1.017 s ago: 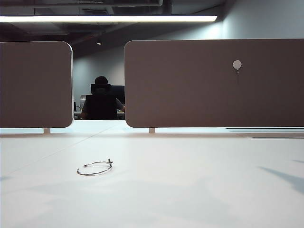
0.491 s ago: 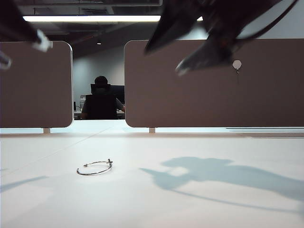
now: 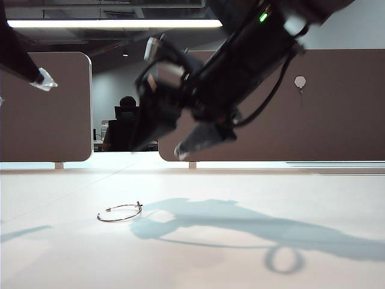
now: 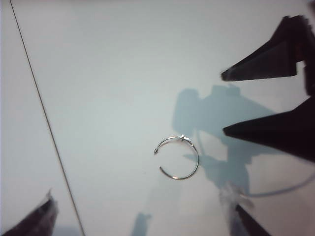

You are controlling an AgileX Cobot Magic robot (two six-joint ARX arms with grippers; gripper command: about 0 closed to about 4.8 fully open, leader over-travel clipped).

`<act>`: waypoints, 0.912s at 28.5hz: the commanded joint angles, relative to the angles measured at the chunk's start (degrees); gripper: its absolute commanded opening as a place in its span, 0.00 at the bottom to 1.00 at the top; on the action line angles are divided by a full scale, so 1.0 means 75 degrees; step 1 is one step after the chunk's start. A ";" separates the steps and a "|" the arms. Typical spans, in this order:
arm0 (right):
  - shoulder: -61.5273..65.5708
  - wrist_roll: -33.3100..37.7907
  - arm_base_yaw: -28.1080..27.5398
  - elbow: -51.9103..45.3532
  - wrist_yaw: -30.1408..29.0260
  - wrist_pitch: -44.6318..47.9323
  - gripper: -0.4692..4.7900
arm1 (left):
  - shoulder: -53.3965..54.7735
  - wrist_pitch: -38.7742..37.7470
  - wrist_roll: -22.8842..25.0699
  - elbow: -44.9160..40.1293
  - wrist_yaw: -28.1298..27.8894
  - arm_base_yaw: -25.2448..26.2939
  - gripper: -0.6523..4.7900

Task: Hang the earring on the hook.

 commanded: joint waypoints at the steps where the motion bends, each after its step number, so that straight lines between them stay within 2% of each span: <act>1: 0.0286 -0.0061 0.0184 -0.0017 0.0233 0.0050 1.00 | -0.0003 -0.0102 0.0256 0.0035 -0.0064 -0.0003 1.00; 5: 0.0644 -0.0050 0.0423 -0.0017 0.0781 0.0318 1.00 | 0.0000 -0.0248 0.0513 0.0035 -0.0201 -0.0003 1.00; 9: 0.0982 -0.0050 0.0664 -0.0017 0.1320 0.0810 1.00 | 0.0000 -0.0358 0.0510 0.0035 -0.0201 -0.0003 1.00; 26: 0.1754 -0.0041 0.0758 -0.0017 0.1329 0.1067 1.00 | 0.0000 -0.0618 0.0510 0.0035 -0.0204 -0.0003 1.00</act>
